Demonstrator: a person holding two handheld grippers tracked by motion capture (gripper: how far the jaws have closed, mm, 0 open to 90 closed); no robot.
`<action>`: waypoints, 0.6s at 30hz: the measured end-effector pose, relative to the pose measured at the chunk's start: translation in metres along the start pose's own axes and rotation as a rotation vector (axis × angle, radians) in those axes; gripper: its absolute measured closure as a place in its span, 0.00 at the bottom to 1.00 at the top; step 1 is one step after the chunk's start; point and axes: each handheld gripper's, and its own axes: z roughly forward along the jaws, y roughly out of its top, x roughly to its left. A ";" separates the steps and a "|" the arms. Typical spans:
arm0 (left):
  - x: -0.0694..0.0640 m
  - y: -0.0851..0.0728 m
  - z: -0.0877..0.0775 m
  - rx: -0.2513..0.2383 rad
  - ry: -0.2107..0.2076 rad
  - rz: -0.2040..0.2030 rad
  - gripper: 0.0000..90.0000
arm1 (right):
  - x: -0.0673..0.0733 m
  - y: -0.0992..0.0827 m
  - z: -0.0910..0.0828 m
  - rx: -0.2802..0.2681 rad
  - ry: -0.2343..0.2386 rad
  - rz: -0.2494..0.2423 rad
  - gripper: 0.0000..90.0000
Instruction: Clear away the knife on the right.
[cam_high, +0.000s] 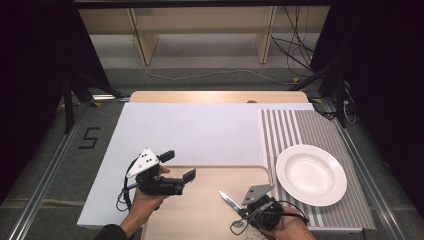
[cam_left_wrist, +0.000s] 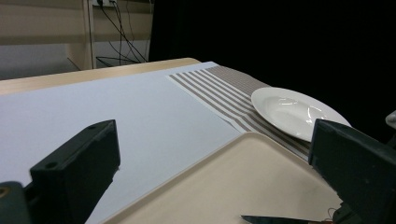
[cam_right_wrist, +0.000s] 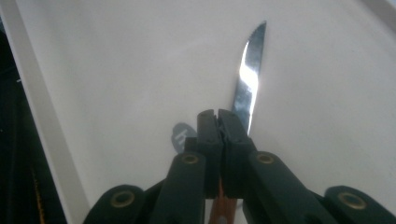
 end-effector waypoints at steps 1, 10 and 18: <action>0.000 0.000 0.000 -0.001 -0.001 -0.001 0.02 | 0.000 0.001 0.006 0.018 0.005 -0.025 1.00; -0.001 0.000 0.000 -0.002 -0.002 0.001 0.02 | 0.003 -0.002 0.018 0.102 0.015 -0.034 1.00; 0.000 0.000 -0.001 -0.003 -0.002 0.001 0.02 | 0.001 -0.006 0.017 0.136 -0.006 -0.046 1.00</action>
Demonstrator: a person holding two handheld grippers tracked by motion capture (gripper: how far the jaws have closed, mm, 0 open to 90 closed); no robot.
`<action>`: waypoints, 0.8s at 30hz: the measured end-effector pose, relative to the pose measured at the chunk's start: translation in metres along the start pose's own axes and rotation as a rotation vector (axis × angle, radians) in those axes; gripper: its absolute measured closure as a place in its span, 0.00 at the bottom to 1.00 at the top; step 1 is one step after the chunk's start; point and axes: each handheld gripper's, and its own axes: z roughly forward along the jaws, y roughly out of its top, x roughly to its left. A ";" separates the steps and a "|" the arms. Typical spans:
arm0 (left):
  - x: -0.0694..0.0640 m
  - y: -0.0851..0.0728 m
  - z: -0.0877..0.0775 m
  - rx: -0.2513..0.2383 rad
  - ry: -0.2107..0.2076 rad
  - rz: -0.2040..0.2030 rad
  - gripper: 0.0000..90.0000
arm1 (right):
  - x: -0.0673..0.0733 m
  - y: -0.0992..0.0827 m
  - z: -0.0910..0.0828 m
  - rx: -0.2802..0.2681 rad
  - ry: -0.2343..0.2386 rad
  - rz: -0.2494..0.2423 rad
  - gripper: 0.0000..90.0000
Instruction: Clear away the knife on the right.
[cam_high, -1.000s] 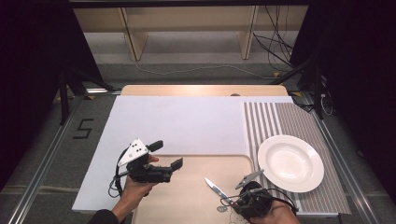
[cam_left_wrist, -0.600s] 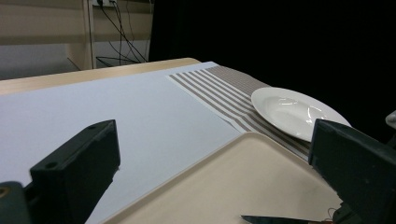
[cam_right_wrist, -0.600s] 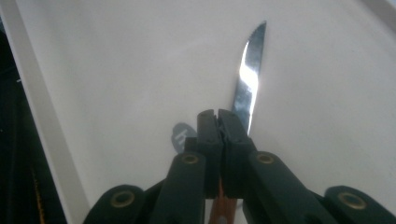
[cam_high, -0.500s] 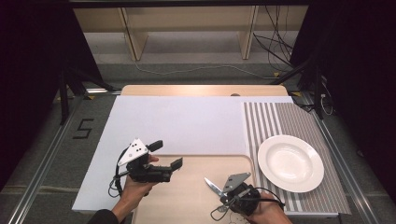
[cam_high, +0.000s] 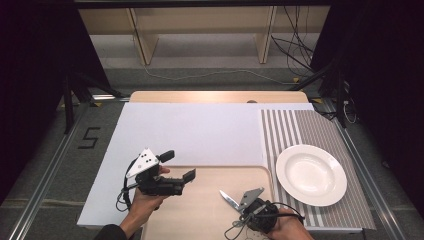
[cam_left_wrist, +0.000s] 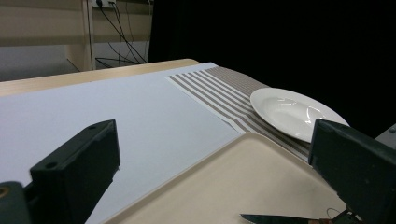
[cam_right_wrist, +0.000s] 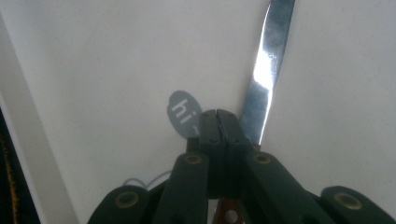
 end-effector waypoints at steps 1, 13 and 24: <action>0.000 0.000 0.000 0.000 0.000 0.000 0.02 | -0.001 -0.001 -0.001 0.002 -0.010 0.003 1.00; 0.000 0.000 0.000 -0.001 -0.001 -0.002 0.02 | -0.012 -0.007 -0.004 0.008 -0.028 0.029 1.00; 0.000 0.000 -0.001 -0.004 -0.002 -0.005 0.02 | -0.027 -0.017 -0.012 0.002 -0.066 0.081 1.00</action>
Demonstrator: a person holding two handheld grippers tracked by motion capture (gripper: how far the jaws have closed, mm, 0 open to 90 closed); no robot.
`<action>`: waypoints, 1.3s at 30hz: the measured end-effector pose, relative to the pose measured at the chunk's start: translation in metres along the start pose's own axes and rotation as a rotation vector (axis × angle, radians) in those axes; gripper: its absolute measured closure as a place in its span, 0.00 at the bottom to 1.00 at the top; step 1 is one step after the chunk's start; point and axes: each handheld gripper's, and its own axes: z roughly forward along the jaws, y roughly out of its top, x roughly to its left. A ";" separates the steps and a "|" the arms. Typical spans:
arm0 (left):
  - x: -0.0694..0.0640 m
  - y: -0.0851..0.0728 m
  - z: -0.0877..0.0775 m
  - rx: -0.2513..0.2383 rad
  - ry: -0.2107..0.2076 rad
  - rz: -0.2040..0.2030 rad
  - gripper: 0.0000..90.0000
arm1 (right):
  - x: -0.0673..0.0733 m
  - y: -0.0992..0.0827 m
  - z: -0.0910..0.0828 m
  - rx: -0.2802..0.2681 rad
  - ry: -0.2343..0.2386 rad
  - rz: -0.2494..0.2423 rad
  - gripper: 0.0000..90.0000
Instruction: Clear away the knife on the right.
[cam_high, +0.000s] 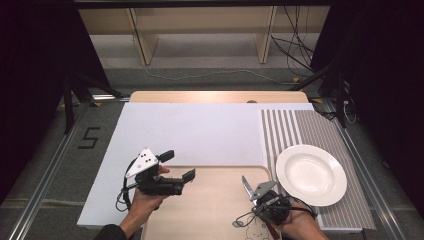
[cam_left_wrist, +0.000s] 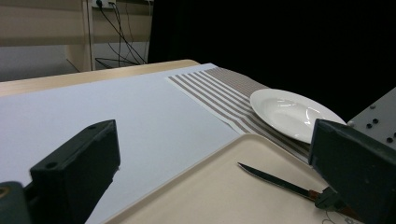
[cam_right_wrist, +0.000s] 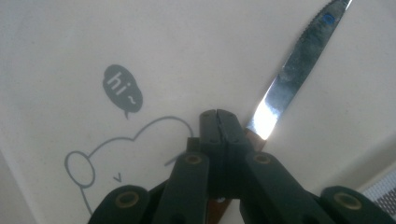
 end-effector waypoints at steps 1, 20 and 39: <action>0.000 0.000 0.000 0.000 0.000 0.001 0.02 | -0.001 -0.001 -0.001 -0.002 -0.002 -0.004 1.00; 0.000 0.000 -0.001 -0.004 -0.001 -0.003 0.02 | -0.013 -0.012 -0.008 0.025 -0.016 0.039 1.00; 0.000 0.000 -0.001 0.000 -0.005 -0.001 0.02 | -0.022 -0.012 -0.023 -0.134 -0.079 0.084 1.00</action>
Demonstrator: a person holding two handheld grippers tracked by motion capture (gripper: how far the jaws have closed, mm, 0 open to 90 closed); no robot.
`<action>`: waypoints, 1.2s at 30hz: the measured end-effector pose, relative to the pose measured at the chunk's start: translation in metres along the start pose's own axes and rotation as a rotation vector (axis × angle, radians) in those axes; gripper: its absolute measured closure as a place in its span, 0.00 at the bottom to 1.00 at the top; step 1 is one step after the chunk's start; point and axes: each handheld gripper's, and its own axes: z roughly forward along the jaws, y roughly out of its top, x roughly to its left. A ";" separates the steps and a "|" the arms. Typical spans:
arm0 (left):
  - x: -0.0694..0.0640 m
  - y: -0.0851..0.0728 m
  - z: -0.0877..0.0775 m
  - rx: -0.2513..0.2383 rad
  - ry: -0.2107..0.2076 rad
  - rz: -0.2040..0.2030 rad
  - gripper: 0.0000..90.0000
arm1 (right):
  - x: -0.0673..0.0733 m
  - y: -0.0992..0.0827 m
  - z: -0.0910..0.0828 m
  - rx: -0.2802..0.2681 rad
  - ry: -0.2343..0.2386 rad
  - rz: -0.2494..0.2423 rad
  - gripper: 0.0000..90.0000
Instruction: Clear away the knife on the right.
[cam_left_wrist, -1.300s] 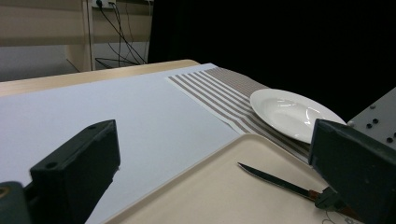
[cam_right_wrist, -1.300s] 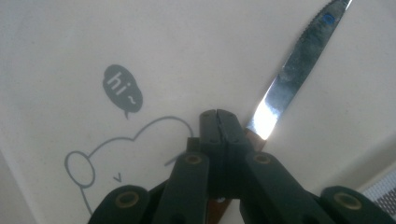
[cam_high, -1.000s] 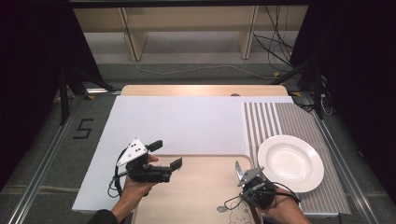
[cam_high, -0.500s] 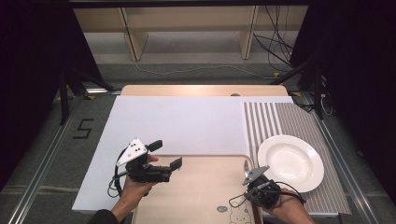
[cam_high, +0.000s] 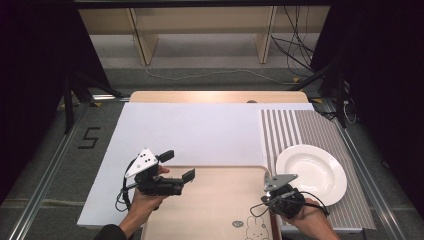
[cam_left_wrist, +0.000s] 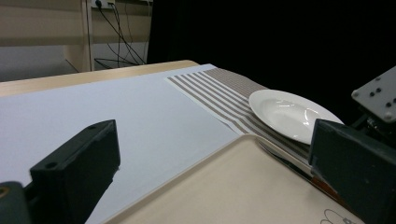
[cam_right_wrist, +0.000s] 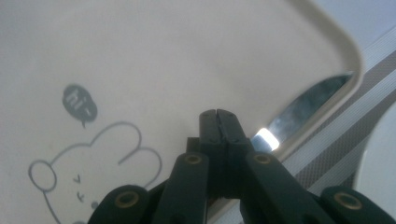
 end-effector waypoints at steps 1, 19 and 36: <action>0.000 0.000 0.000 0.000 0.000 0.000 0.02 | -0.001 0.001 -0.002 -0.026 -0.001 0.011 1.00; 0.000 0.000 0.000 0.003 -0.010 0.001 0.02 | -0.012 0.003 -0.029 -0.376 -0.027 0.168 0.38; 0.000 0.000 0.001 0.014 -0.028 0.005 0.02 | -0.022 -0.003 -0.050 -0.609 0.022 0.252 0.25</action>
